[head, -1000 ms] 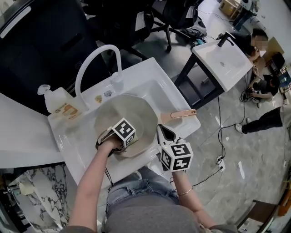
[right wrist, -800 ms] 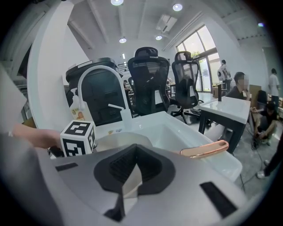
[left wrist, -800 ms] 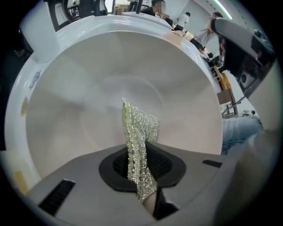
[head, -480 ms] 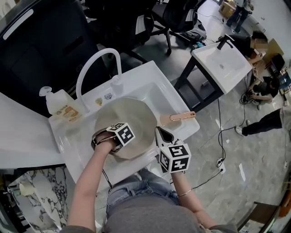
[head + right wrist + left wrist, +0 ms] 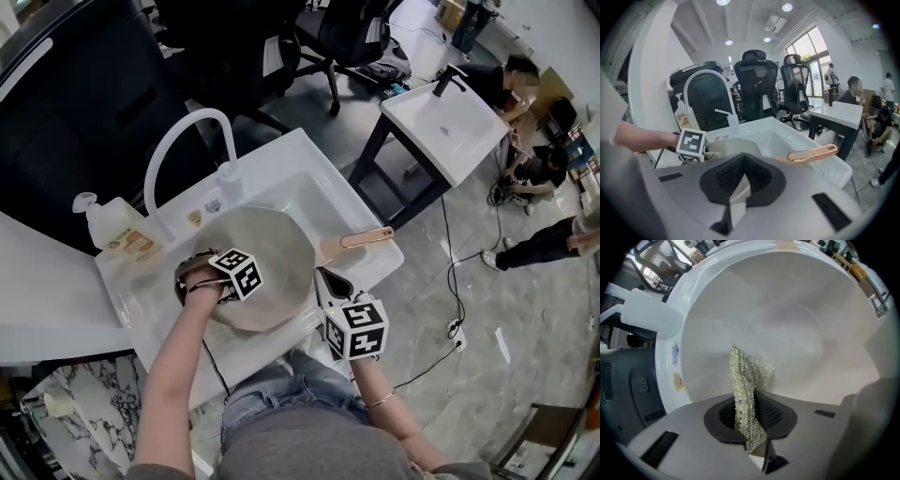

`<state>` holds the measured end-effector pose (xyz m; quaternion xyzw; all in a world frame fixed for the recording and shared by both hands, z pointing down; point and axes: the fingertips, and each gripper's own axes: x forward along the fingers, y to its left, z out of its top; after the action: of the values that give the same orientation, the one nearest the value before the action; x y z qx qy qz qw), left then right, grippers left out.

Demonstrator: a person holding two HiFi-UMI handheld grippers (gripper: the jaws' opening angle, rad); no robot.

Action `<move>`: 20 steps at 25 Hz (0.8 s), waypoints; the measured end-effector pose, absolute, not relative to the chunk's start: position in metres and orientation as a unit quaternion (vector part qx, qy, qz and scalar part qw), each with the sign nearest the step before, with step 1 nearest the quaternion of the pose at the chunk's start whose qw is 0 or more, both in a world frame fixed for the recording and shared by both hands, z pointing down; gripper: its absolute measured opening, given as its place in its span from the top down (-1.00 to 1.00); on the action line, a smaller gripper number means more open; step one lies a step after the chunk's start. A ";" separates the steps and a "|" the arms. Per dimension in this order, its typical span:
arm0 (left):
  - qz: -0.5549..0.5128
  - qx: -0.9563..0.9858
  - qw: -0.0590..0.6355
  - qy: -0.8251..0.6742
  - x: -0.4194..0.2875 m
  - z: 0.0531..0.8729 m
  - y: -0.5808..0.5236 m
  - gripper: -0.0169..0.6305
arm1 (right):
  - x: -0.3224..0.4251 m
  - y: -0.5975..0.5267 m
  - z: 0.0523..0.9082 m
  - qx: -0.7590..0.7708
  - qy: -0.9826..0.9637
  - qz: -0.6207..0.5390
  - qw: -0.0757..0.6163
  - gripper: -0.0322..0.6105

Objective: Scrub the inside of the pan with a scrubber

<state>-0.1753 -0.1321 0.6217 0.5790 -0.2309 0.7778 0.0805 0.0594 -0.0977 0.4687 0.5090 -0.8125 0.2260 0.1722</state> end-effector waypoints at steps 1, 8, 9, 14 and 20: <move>0.778 0.577 0.072 -0.237 -0.177 0.621 -0.137 0.77 | 0.060 -0.097 0.469 0.510 -0.812 0.226 0.172 0.87; 0.734 0.592 -0.033 -0.331 -0.174 0.600 -0.184 0.77 | 0.066 -0.091 0.468 0.525 -0.803 0.226 0.170 0.87; 0.719 0.599 -0.052 -0.349 -0.170 0.593 -0.190 0.77 | 0.067 -0.091 0.468 0.528 -0.801 0.225 0.170 0.87; 0.629 0.642 -0.125 -0.420 -0.146 0.550 -0.210 0.76 | 0.070 -0.087 0.466 0.538 -0.795 0.224 0.170 0.87; 0.509 0.710 -0.120 -0.471 -0.120 0.505 -0.207 0.76 | 0.064 -0.085 0.462 0.542 -0.795 0.219 0.163 0.87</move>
<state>-0.1203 -0.2067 0.5050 0.7102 -0.4714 0.5089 -0.1200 0.0639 -0.0853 0.4624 0.5422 -0.7947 0.2193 0.1627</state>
